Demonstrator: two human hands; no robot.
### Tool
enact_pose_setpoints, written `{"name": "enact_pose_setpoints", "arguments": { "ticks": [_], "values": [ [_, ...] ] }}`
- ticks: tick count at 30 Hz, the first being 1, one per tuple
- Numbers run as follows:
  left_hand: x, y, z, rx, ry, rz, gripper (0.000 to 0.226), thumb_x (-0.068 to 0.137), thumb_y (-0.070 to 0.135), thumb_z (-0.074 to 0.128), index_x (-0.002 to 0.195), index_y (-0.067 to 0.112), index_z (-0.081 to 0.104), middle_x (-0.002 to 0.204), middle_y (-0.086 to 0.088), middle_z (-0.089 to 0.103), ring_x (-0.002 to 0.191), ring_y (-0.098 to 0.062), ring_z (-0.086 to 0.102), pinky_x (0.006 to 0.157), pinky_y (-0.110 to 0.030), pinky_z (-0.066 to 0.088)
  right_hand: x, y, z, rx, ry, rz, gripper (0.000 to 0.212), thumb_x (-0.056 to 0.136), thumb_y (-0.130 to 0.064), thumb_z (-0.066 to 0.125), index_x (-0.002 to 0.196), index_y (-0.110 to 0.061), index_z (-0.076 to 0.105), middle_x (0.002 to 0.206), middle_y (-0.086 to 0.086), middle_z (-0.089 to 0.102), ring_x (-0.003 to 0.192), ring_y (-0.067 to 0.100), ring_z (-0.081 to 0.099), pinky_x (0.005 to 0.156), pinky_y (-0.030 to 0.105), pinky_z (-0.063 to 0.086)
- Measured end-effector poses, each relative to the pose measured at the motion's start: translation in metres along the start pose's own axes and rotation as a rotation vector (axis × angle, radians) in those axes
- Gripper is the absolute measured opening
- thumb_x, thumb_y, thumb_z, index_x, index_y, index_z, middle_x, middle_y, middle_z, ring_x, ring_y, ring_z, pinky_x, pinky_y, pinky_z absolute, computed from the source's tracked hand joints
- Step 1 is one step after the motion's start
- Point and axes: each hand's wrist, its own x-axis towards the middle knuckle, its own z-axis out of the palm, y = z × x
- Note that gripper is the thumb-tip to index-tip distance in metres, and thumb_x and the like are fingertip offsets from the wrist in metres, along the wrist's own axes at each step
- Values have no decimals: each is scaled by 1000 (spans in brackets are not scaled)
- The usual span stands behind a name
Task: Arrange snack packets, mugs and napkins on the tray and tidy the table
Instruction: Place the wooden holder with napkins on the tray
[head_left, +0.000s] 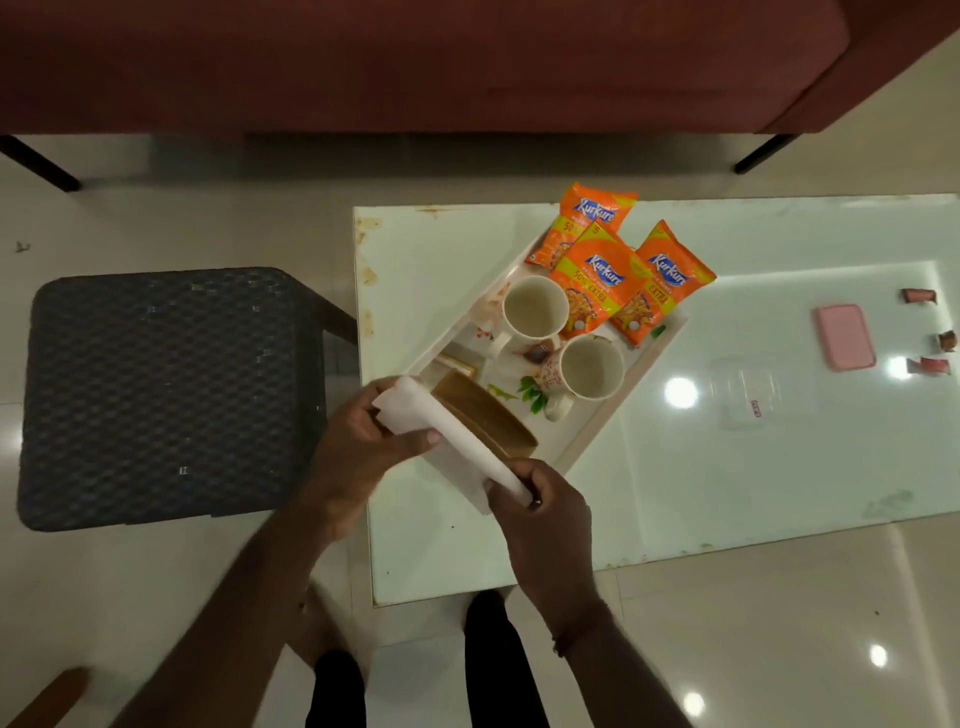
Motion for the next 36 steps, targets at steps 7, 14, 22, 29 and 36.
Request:
{"name": "enact_pose_setpoints", "arguments": {
  "ticks": [7, 14, 22, 29, 36],
  "values": [
    [44, 45, -10, 749, -269, 348, 47, 74, 8, 80, 88, 49, 62, 93, 28, 64, 91, 6, 63, 82, -11, 47, 18, 4, -27, -286, 204, -274, 22, 77, -24, 79, 97, -27, 70, 89, -21, 62, 82, 1, 56, 73, 6, 38],
    [80, 29, 8, 933, -230, 397, 23, 80, 12, 76, 100, 22, 73, 102, 7, 69, 97, -13, 62, 96, -35, 51, 33, 30, -19, -331, 269, -247, 22, 78, -28, 78, 98, -25, 71, 92, -13, 69, 85, 3, 55, 73, 23, 50],
    [96, 9, 16, 1197, -159, 418, 25, 86, 10, 61, 106, 21, 71, 108, -1, 67, 102, -21, 58, 92, -42, 47, 42, 54, 6, -329, 220, -187, 26, 82, -28, 73, 107, -30, 66, 97, -13, 69, 90, 7, 59, 78, 25, 53],
    [104, 5, 21, 1276, -112, 398, 27, 86, 10, 60, 108, 20, 73, 105, -3, 68, 100, -23, 59, 88, -42, 46, 47, 69, 10, -373, 193, -146, 29, 80, -29, 74, 102, -35, 56, 87, -10, 65, 80, 11, 60, 68, 28, 53],
    [84, -4, 12, 1203, 113, 384, 41, 84, -4, 61, 118, 18, 64, 120, -7, 61, 111, -28, 56, 97, -46, 48, 35, 69, -13, -377, 190, -233, 36, 79, -25, 72, 111, -33, 57, 106, -17, 62, 94, 4, 56, 77, 24, 54]
  ]
}}
